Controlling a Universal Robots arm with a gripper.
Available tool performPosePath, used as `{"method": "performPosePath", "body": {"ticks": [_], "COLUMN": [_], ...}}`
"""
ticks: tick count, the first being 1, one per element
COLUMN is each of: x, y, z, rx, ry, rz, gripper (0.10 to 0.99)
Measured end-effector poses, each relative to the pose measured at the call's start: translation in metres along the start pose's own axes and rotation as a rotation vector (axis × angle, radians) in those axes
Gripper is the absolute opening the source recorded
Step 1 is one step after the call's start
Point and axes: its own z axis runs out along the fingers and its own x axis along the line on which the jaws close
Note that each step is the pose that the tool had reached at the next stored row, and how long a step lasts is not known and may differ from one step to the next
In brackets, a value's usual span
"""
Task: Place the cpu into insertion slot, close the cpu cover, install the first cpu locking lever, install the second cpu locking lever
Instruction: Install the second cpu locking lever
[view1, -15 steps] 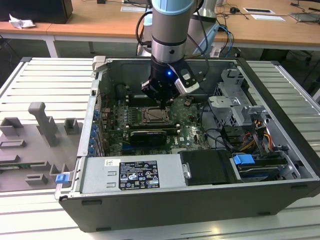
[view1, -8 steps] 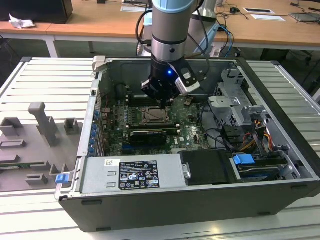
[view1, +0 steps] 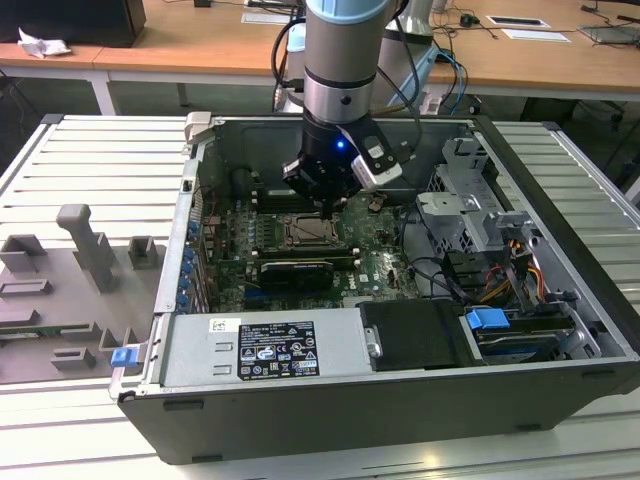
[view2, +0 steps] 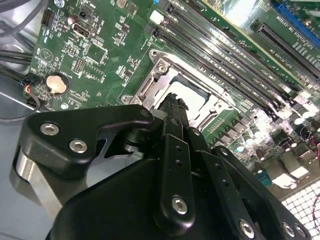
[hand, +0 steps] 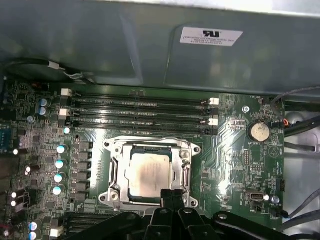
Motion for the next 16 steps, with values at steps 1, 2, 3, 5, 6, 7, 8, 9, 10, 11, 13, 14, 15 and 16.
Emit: {"method": "performPosePath", "body": {"ticks": [1, 2, 3, 5, 6, 7, 8, 9, 10, 11, 13, 14, 15, 16], "x": [0.0001, 0.0001, 0.0001, 0.0000, 0.0000, 0.0000, -0.0001, -0.0001, -0.0001, 0.0000, 0.0002, 0.0002, 0.0002, 0.0002], "y": [-0.0012, -0.0018, -0.0019, -0.0018, -0.0017, -0.0017, -0.0019, -0.0022, -0.0027, -0.0035, -0.0047, -0.0051, -0.0058, -0.0062], "z": [-0.0001, -0.0011, -0.0026, -0.0045, -0.0055, -0.0061, -0.0064, -0.0065, -0.0066, -0.0066, -0.0067, -0.0068, -0.0068, -0.0069], "rx": [0.000, 0.000, 0.000, 0.000, 0.000, 0.000, 0.000, 0.000, 0.000, 0.000, 0.000, 0.000, 0.000, 0.000], "ry": [-0.0001, 0.0001, 0.0000, 0.0000, 0.0000, 0.0000, -0.0001, -0.0001, 0.0000, -0.0001, -0.0001, 0.0000, -0.0001, 0.0000], "rz": [0.000, 0.000, 0.000, 0.000, 0.000, 0.000, 0.000, 0.000, 0.000, 0.000, 0.000, 0.000, 0.000, 0.000], "gripper": [0.106, 0.106, 0.106, 0.106, 0.106, 0.106, 0.106, 0.106, 0.106, 0.106, 0.106, 0.106, 0.106, 0.106]}}
